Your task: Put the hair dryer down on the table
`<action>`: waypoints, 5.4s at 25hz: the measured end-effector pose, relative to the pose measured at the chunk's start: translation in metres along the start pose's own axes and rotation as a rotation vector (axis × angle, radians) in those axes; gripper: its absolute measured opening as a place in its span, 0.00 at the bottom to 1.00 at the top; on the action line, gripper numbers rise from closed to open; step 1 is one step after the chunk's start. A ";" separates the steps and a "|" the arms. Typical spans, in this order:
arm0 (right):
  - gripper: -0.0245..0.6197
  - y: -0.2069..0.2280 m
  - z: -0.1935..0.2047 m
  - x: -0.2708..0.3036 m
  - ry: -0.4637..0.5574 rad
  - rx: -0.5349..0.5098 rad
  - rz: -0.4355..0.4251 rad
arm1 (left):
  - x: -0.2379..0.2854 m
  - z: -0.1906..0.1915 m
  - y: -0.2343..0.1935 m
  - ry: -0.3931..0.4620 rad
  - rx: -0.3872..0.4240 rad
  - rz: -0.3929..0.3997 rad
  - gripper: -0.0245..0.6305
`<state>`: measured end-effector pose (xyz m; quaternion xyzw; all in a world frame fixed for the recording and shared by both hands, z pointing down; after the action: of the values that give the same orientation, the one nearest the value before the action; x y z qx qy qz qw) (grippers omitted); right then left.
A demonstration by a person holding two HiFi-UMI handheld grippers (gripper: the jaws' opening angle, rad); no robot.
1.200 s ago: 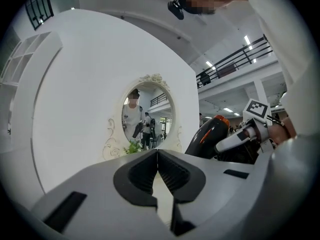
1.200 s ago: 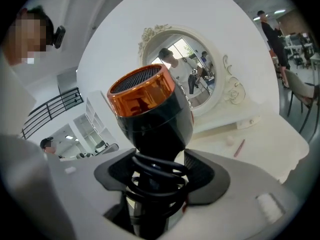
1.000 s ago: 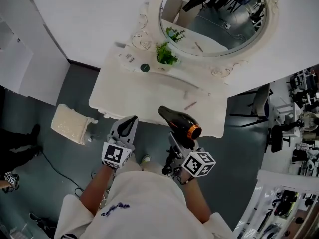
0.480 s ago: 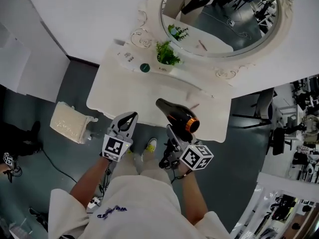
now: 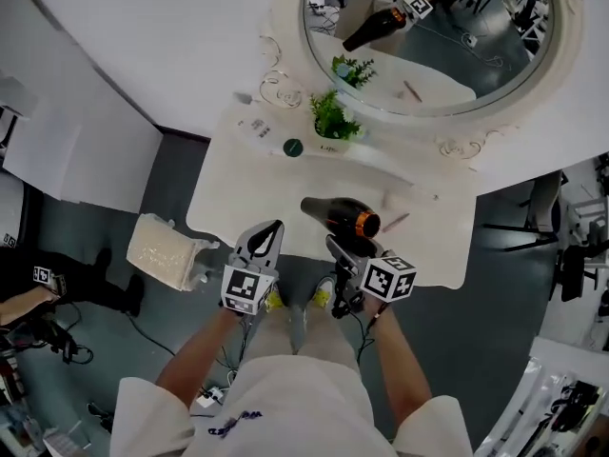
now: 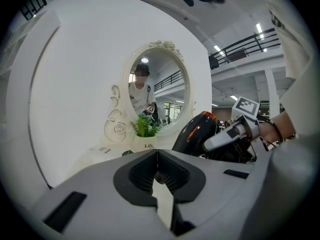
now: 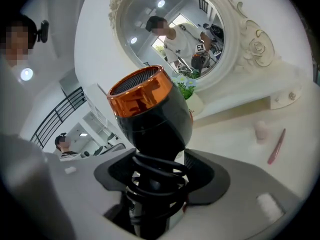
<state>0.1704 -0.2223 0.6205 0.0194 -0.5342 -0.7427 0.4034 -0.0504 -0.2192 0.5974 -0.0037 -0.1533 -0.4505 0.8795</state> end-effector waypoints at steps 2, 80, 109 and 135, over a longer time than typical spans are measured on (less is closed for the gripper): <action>0.52 0.006 -0.002 0.010 -0.009 0.015 0.001 | 0.006 0.000 -0.003 0.004 -0.019 -0.013 0.05; 0.55 0.143 -0.045 0.116 -0.083 -0.391 0.591 | 0.056 0.047 0.029 -0.095 -0.204 -0.041 0.05; 0.54 0.174 -0.034 0.134 -0.159 -0.364 0.589 | 0.056 0.057 0.029 -0.138 -0.203 -0.043 0.05; 0.66 0.172 -0.037 0.114 -0.189 -0.284 0.547 | 0.032 0.009 0.034 -0.105 -0.204 -0.060 0.05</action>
<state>0.2100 -0.3399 0.7896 -0.2503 -0.4458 -0.6724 0.5352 -0.0080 -0.2229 0.6189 -0.1123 -0.1524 -0.4889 0.8515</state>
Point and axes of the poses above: the fingertips, and each gripper's own axes: x forward along the fingers, y to its right, z out of its underside, the point moved 7 cm from there along -x, backward along the fingers, and after that the axes turned 14 degrees about x, right-handed, at the moved point
